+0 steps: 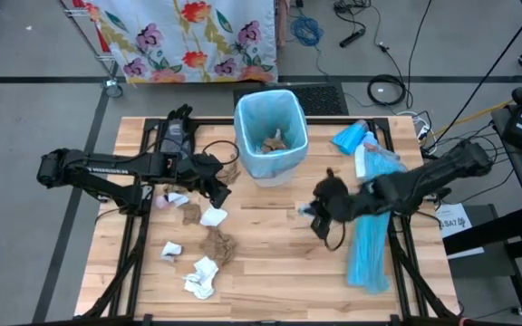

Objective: Place trash/remove bag and relplace
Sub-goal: Put the blue plastic into the trash bin

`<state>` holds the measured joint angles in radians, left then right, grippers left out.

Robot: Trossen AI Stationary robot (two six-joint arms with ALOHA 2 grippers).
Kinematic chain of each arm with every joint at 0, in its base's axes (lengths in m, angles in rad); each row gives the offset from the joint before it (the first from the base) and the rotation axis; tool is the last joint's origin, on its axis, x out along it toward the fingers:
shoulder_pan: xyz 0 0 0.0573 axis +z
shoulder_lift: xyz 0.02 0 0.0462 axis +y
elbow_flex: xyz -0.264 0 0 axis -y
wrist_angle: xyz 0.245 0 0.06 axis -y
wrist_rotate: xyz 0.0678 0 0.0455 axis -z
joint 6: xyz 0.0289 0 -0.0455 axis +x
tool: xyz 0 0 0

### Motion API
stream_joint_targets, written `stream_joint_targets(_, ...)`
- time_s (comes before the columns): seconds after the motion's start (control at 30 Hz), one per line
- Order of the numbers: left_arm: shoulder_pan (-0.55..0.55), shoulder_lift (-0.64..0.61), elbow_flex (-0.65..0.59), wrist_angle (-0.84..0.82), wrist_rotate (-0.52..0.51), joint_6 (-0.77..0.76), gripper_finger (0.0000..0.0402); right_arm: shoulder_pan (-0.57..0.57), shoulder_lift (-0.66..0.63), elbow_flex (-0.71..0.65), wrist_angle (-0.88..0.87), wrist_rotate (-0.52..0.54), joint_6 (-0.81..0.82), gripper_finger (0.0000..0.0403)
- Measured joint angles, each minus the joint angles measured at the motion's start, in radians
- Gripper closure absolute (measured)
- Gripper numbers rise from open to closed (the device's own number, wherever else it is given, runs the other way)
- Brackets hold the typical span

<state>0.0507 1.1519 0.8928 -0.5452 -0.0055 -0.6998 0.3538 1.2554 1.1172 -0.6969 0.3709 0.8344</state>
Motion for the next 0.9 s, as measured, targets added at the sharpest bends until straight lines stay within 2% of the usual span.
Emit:
stream_joint_targets(0.23, 0.0, 0.0, 0.0, 0.032, -0.048, 0.0, 0.0272, -0.166, -0.002, 0.188, 0.014, 0.003, -0.376, 0.0388)
stream_joint_targets(0.5, 0.0, 0.0, 0.0, 0.073, -0.114, -0.103, 0.0272, -0.363, 0.036, 0.261, 0.235, -0.003, -0.72, 0.0377)
stream_joint_targets(0.67, -0.001, 0.0, 0.0, 0.067, -0.165, -0.187, 0.0272, -0.475, 0.083, 0.261, 0.32, -0.008, -0.816, 0.0359)
stream_joint_targets(0.83, -0.001, 0.0, 0.0, 0.062, -0.199, -0.252, 0.0272, -0.568, 0.145, 0.261, 0.347, -0.013, -0.822, 0.0347)
stream_joint_targets(0.9, -0.001, 0.0, 0.0, 0.056, -0.214, -0.277, 0.0272, -0.599, 0.169, 0.26, 0.347, -0.056, -0.822, 0.034)
